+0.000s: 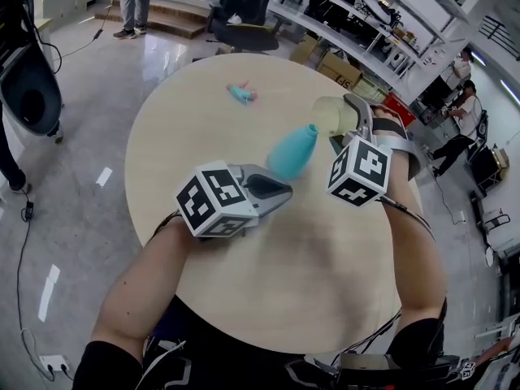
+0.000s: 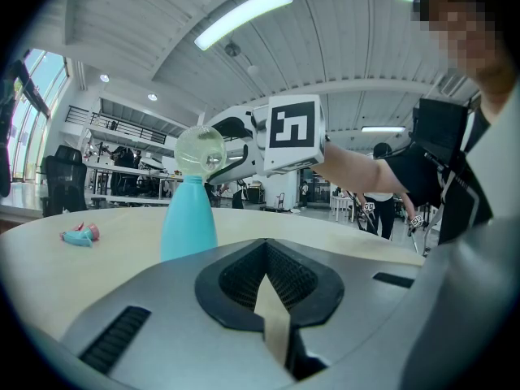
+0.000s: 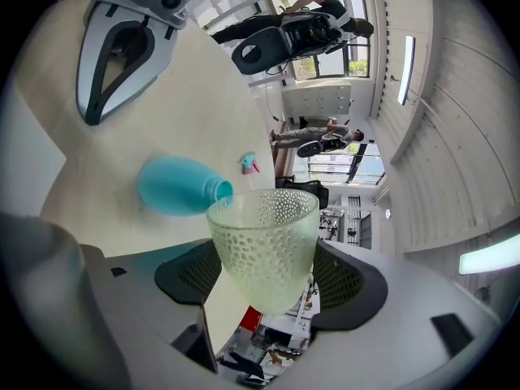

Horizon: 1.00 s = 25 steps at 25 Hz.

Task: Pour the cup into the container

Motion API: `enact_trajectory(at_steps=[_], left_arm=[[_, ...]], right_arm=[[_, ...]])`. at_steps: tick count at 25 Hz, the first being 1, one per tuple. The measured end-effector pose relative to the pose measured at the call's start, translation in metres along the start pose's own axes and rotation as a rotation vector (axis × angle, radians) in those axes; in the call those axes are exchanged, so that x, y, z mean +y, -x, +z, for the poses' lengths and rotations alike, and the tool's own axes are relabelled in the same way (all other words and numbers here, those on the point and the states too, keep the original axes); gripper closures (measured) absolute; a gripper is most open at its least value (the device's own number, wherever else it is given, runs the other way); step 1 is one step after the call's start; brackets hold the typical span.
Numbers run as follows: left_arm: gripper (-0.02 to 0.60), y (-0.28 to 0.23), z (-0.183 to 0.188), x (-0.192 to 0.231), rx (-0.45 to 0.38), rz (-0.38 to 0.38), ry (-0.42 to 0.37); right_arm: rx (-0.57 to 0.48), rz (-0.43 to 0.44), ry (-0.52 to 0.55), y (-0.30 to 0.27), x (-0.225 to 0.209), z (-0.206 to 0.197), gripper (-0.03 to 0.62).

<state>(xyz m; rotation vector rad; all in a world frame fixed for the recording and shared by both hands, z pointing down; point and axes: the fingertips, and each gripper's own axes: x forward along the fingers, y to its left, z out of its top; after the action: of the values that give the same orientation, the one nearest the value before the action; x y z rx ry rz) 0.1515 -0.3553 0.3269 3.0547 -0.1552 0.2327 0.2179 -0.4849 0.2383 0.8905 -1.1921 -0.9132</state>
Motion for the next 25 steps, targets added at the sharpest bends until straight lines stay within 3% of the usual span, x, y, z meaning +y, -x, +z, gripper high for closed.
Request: enact_trajectory(at_steps=[19, 23, 25], left_arm=[[0.583, 0.002, 0.0, 0.001, 0.0, -0.001, -0.002], [0.583, 0.003, -0.003, 0.001, -0.001, -0.001, -0.002], [0.583, 0.003, -0.003, 0.001, 0.0, 0.0, 0.0]], right_arm=[[0.017, -0.043, 0.046, -0.001, -0.003, 0.006, 0.241], [-0.004, -0.03, -0.012, 0.0, 0.002, 0.007, 0.241], [-0.041, -0.013, -0.131, -0.001, 0.005, 0.004, 0.241]])
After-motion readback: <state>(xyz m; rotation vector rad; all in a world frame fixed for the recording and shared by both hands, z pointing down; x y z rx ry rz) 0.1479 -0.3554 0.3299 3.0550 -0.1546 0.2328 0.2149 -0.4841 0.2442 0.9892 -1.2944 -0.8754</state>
